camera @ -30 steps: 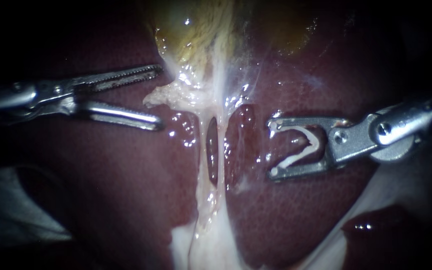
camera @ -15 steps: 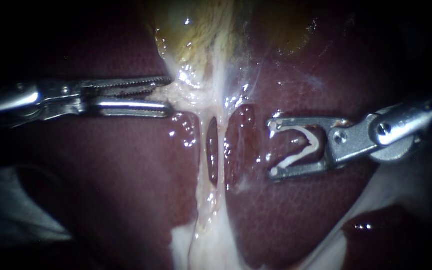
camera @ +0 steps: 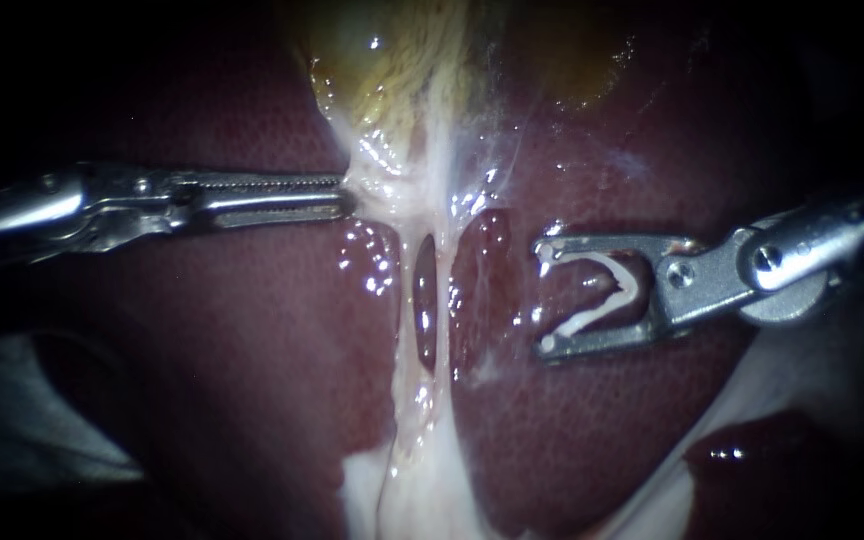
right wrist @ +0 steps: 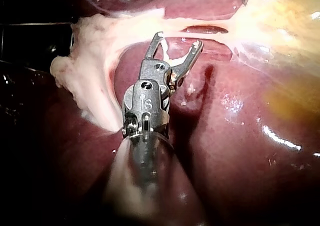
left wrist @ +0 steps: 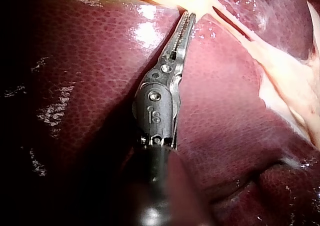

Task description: Grabbing gallbladder

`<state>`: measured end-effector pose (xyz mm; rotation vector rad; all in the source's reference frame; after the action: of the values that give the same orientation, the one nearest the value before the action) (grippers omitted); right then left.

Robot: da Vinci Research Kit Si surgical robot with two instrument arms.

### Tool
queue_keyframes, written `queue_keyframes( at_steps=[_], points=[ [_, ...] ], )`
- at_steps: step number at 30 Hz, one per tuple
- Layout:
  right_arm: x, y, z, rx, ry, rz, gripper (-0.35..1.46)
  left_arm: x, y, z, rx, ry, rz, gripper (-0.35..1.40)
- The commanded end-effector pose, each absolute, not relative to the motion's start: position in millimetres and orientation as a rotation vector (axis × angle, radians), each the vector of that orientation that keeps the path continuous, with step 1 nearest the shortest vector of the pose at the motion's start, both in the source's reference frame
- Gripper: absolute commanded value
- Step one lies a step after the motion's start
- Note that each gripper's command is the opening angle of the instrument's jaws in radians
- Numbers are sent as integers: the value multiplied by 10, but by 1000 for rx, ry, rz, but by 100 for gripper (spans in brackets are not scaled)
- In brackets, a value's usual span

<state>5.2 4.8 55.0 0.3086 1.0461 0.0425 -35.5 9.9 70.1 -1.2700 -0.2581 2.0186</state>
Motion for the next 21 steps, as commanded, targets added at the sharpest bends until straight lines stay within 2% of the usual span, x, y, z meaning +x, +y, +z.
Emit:
queue_keyframes(
  at_steps=[1, 3, 15, 21],
  points=[
    [52, 48, 550, 309, 1046, 42, 50, -355, 100, 700, -1267, -259, 2019, -23],
    [52, 48, 550, 309, 1046, 42, 50, -354, 99, 700, -1256, -267, 2014, -35],
    [52, 48, 550, 309, 1046, 42, 50, -348, 96, 678, -1174, -436, 1972, -35],
    [51, 48, 550, 309, 1046, 42, 50, -341, 106, 652, -1166, -495, 1954, -35]
  ],
)
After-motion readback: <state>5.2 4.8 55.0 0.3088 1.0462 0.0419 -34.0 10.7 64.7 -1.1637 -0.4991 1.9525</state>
